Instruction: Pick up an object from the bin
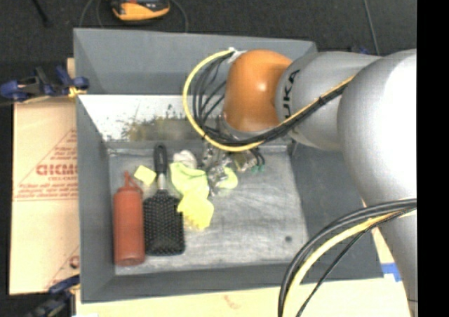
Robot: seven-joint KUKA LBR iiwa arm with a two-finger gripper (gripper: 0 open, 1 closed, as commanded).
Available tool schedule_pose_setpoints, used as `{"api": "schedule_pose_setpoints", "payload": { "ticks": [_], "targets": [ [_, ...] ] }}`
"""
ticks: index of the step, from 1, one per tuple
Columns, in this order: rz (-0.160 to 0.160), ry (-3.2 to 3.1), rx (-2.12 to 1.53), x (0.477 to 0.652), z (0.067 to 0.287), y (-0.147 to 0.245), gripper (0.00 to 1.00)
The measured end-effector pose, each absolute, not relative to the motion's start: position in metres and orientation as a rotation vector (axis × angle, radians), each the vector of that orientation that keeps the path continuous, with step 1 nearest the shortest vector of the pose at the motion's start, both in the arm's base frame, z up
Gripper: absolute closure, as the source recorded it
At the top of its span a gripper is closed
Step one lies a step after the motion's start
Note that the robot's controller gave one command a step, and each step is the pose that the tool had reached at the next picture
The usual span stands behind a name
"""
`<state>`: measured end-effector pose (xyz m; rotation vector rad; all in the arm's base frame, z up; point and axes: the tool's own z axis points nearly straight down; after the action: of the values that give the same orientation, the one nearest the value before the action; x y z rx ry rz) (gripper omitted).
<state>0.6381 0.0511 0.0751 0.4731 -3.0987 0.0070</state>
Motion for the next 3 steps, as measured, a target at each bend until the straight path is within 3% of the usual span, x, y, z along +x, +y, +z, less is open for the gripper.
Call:
{"api": "schedule_pose_setpoints", "payload": {
  "ticks": [3],
  "targets": [
    [0.004, -3.100, 0.472, 0.637, 0.093, 0.051, 1.00]
  ]
}}
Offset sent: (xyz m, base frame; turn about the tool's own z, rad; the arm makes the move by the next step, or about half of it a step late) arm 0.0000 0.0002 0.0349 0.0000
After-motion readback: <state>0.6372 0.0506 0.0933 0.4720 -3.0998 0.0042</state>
